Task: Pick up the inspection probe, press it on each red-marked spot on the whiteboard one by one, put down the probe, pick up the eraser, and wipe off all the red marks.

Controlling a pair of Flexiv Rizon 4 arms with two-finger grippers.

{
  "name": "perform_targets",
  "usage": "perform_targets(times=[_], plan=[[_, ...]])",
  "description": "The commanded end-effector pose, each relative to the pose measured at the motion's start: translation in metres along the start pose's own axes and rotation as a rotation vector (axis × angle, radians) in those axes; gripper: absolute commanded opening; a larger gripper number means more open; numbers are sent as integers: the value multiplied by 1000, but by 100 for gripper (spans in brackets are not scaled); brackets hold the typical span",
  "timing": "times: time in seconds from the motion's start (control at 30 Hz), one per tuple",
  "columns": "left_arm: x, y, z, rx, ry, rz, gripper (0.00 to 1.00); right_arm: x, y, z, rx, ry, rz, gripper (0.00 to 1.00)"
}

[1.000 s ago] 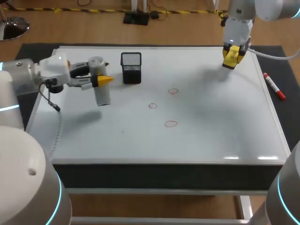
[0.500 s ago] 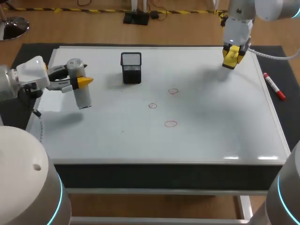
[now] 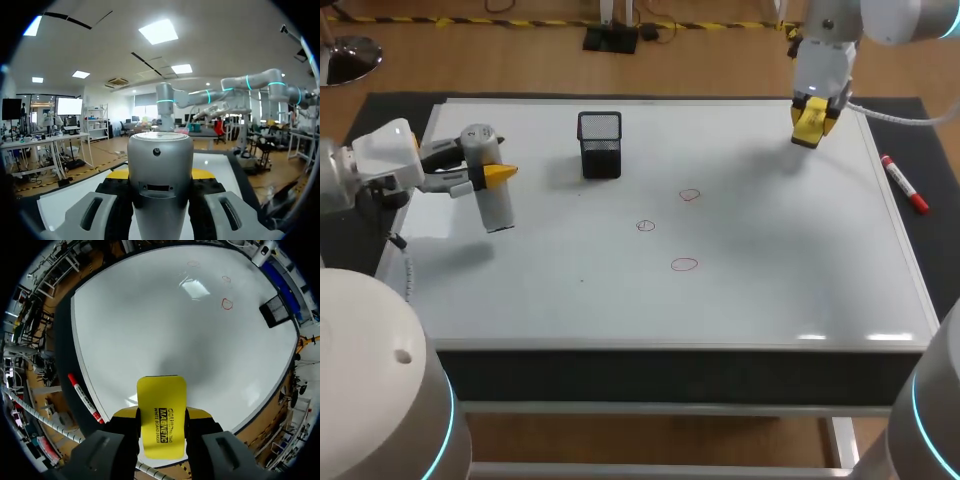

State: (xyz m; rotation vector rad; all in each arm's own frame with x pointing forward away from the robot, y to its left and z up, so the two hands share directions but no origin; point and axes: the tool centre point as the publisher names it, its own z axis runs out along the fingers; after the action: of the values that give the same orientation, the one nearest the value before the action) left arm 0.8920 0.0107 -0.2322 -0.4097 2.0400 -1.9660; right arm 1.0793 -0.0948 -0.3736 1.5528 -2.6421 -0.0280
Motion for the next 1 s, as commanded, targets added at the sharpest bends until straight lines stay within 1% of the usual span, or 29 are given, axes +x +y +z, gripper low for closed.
perform_targets(times=[0.03, 0.07, 0.23, 0.33, 0.4, 0.53, 0.6, 0.67, 0.7, 0.77, 0.87, 1.0], plan=[[0, -1, 0, 0, -1, 1, 0, -14, 46, 1, 54, 43, -61, 0], [0, -1, 0, 0, -1, 1, 0, -16, 57, 3, 60, 50, -86, 0], [0, -1, 0, 0, -1, 1, 0, -27, 120, 9, 64, 34, -198, 0], [0, -1, 0, 0, -1, 1, 0, -36, 150, 6, 62, 8, -241, 0], [0, -1, 0, 0, -1, 1, 0, -42, 168, 3, 46, -15, -266, 0], [0, -1, 0, 0, -1, 1, 0, -54, 198, -1, 42, -25, -318, 0], [0, -1, 0, 0, -1, 1, 0, -60, 210, -2, 26, -35, -333, 0], [0, -1, 0, 0, -1, 1, 0, -67, 225, -4, 41, -27, -360, 0], [0, -1, 0, 0, -1, 1, 0, -70, 232, -6, 34, -35, -369, 0], [0, -1, 0, 0, -1, 1, 0, -77, 246, -8, 61, -26, -392, 0], [0, -1, 0, 0, -1, 1, 0, -89, 269, -7, 79, -20, -428, 0], [0, -1, 0, 0, -1, 1, 0, -107, 291, -2, 67, -18, -458, 0]])
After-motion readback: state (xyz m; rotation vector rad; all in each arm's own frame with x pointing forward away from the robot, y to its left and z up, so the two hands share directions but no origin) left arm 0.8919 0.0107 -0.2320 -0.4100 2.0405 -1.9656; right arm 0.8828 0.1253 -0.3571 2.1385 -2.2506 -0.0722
